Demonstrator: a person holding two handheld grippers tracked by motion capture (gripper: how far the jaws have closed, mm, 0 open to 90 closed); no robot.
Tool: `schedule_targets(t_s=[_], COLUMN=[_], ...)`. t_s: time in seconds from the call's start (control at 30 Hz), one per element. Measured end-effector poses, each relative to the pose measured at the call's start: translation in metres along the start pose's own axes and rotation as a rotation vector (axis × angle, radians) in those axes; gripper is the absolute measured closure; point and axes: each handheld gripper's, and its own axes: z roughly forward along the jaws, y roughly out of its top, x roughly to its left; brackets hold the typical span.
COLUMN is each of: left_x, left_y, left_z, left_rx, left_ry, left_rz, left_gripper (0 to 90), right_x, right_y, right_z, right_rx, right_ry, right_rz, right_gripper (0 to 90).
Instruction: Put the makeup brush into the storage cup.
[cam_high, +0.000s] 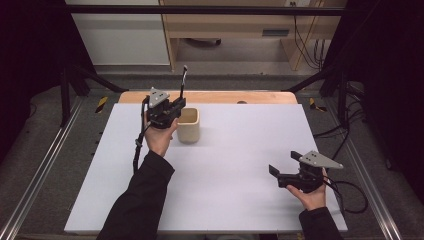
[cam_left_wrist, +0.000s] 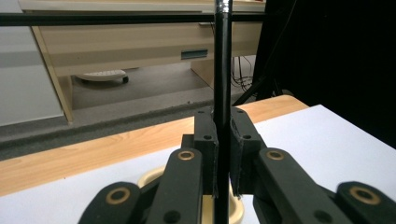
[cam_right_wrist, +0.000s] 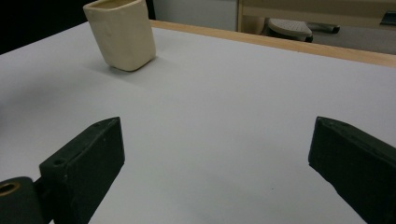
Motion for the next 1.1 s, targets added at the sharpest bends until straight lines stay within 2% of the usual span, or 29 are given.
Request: schedule_targets(t_s=[0.2, 0.43, 0.53, 0.7, 1.1], left_x=[0.002, 0.008, 0.009, 0.011, 0.016], left_y=[0.001, -0.006, -0.008, -0.011, -0.022], left_z=[0.010, 0.027, 0.031, 0.038, 0.052], left_rx=[0.008, 0.029, 0.033, 0.044, 0.070], left_ry=[0.010, 0.024, 0.017, 0.027, 0.023], left_rz=[-0.006, -0.009, -0.009, 0.009, -0.002], left_gripper=[83.5, 83.5, 83.4, 83.5, 83.6], right_x=[0.000, 0.000, 0.000, 0.000, 0.000], right_y=[0.000, 0.000, 0.000, 0.000, 0.000], right_z=[0.000, 0.000, 0.000, 0.001, 0.001], right_rx=[0.002, 0.001, 0.001, 0.003, 0.005], right_ry=[0.003, 0.007, 0.006, 0.003, 0.012], right_rz=[-0.001, 0.002, 0.004, 0.000, 0.001], right_gripper=[4.0, 4.0, 4.0, 4.1, 4.2])
